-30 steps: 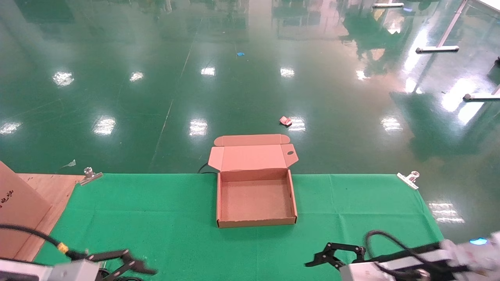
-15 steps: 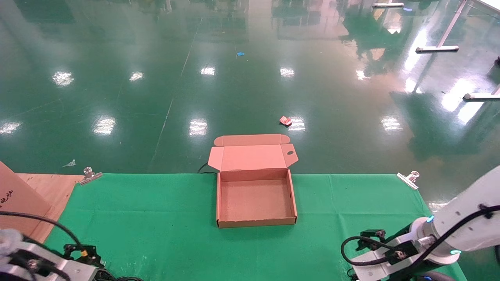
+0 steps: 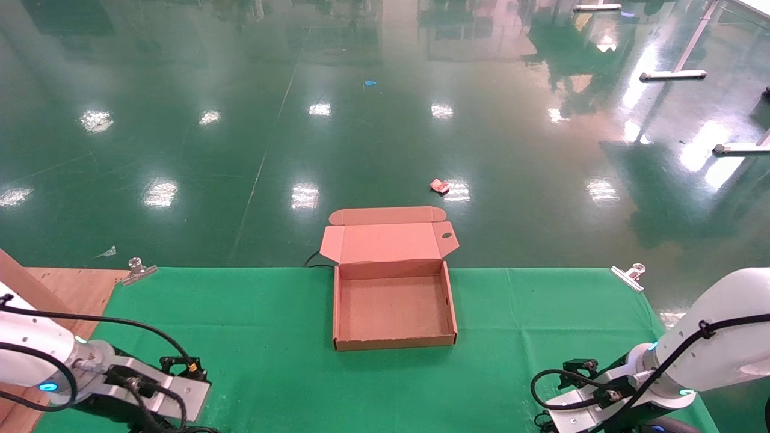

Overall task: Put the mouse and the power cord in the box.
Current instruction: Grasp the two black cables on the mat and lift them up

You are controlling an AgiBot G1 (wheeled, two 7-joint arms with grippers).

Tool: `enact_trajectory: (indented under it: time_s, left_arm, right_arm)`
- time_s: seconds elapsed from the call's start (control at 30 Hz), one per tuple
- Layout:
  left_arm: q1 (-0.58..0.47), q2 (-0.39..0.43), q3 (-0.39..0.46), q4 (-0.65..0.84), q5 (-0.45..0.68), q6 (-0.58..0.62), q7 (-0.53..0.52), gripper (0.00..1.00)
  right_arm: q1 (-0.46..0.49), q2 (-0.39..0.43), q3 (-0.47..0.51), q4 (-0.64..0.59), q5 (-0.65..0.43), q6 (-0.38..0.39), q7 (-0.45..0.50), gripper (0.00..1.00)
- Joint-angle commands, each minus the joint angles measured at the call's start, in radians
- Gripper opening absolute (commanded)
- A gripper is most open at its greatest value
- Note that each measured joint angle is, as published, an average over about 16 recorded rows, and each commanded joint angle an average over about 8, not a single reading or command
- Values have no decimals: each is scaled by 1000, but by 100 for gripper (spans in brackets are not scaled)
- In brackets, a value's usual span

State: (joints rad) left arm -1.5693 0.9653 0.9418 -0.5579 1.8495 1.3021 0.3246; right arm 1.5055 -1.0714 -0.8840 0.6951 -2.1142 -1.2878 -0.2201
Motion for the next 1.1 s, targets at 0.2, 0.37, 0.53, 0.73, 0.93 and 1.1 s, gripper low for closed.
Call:
enact_trajectory:
  time_s: [0.2,0.37,0.53,0.73,0.93,1.1]
  left_arm:
    - [8,39,-5,103,-4,-58,64,100]
    - [10,49,-3,149,-6,-57,111,100]
    - [17,55,-1,189,-6,-69,136,100]
    - [20,78,-1,228,-2,-98,150,100]
    - [21,94,-3,262,-7,-109,173,32]
    - [21,101,-2,288,-7,-110,195,0]
  right_arm:
    - [9,-55,2,-170,6,79,-89,100]
    - [26,-92,7,-269,16,114,-146,100]
    - [44,-121,10,-354,22,146,-194,100]
    - [61,-141,9,-435,20,177,-241,99]
    - [74,-149,18,-497,34,190,-283,29]
    - [85,-158,26,-535,48,190,-316,0]
